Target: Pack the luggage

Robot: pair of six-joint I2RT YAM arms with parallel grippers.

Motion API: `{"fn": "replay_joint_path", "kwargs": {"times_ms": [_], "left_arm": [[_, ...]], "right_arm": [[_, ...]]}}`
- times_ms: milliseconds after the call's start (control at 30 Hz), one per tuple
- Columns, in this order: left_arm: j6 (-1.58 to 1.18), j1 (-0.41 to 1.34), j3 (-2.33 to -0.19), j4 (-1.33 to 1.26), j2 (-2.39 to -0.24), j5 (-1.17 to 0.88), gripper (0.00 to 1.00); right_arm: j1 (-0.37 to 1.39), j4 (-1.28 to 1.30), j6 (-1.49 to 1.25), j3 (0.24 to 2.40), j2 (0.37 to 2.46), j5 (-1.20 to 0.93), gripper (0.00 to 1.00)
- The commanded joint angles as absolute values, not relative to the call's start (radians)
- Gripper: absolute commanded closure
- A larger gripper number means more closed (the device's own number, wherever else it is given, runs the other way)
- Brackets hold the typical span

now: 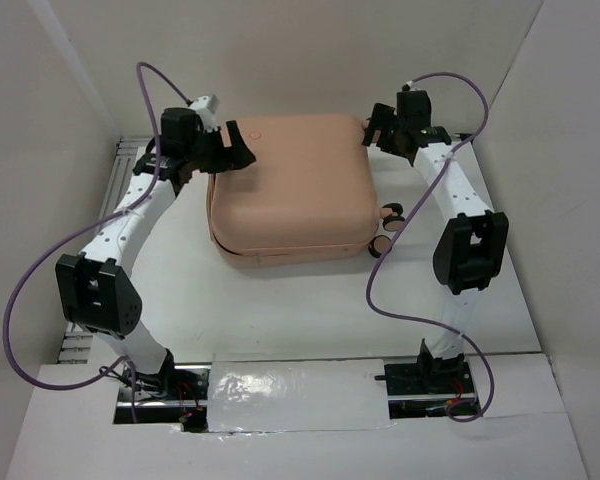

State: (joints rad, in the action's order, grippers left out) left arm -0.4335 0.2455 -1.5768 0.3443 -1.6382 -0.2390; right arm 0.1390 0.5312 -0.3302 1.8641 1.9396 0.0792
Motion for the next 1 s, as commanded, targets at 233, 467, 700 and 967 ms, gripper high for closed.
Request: {"fn": "replay_joint_path", "kwargs": {"times_ms": [233, 467, 700, 967], "left_arm": [[-0.491, -0.011, -1.552, 0.259, -1.638, -0.46, 0.08], [-0.534, -0.054, -1.48, 0.169, -1.715, -0.511, 0.08], [-0.567, -0.064, -1.459, 0.063, -1.844, -0.612, 0.09], [-0.618, -0.064, -1.479, -0.072, -1.905, -0.73, 0.09]], "right_arm": [[0.06, 0.319, -0.483, 1.867, 2.035, -0.242, 0.05], [0.051, 0.18, -0.58, 1.922, 2.163, -0.321, 0.06], [0.06, -0.081, -0.666, 1.818, 2.184, -0.393, 0.06], [0.078, -0.301, -0.704, 1.859, 2.253, -0.59, 0.08]]}}
